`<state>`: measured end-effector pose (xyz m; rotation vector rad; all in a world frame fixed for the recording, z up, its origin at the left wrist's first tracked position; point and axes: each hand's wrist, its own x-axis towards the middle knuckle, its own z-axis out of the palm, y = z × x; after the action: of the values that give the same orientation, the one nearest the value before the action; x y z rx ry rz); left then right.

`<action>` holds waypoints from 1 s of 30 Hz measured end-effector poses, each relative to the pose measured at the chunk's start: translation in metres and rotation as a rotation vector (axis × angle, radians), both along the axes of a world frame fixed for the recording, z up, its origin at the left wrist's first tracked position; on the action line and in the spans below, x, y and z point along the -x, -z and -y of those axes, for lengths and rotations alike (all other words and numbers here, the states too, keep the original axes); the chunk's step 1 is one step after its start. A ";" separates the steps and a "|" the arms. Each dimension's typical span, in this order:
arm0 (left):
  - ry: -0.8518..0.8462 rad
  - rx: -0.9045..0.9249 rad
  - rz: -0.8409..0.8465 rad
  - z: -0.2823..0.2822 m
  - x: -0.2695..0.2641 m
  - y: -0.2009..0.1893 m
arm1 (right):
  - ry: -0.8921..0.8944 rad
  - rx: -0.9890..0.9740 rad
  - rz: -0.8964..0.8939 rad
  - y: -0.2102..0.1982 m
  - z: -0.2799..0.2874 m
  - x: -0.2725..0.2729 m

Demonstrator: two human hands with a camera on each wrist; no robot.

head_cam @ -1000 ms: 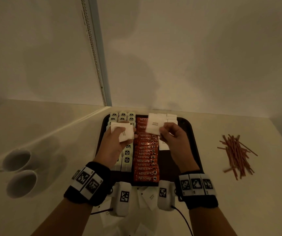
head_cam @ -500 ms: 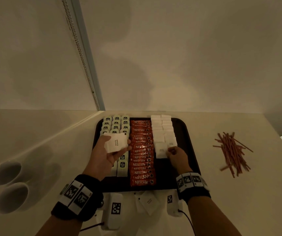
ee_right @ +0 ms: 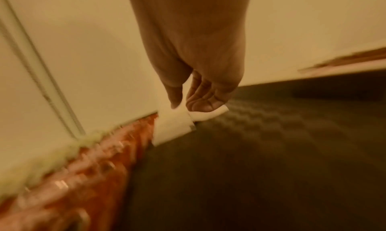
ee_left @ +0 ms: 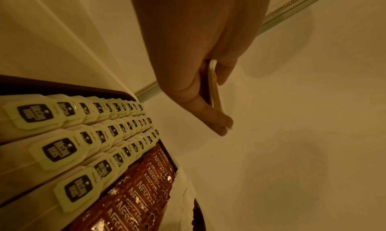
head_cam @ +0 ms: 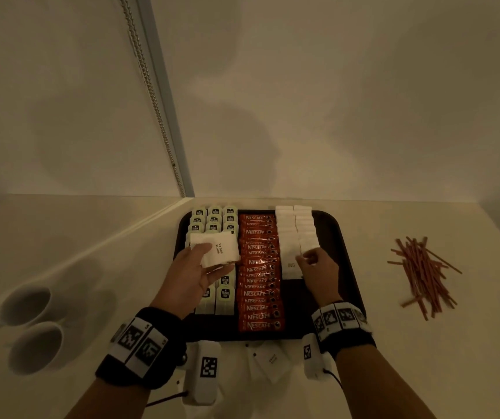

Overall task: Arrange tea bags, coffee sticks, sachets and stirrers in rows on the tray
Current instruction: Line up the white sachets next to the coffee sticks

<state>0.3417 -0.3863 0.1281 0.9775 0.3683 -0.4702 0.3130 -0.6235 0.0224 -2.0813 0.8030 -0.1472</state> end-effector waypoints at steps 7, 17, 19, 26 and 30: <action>0.105 -0.325 0.217 0.003 -0.006 0.001 | -0.537 -0.312 0.224 -0.098 -0.058 -0.011; 0.008 -0.358 0.341 -0.002 0.003 -0.005 | -0.404 -0.615 0.273 -0.101 -0.082 0.004; 0.001 -0.410 0.381 -0.002 0.007 -0.008 | -0.399 -0.647 0.252 -0.097 -0.085 0.007; 0.027 -0.489 0.479 0.001 0.009 -0.009 | -0.338 -0.704 0.303 -0.093 -0.087 0.012; 0.053 -0.366 0.379 0.004 0.008 -0.007 | -0.312 -0.720 0.305 -0.092 -0.075 0.011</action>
<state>0.3340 -0.3901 0.1351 1.4066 0.0843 -0.2588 0.3022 -0.5484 0.1141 -1.4236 0.2709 0.0020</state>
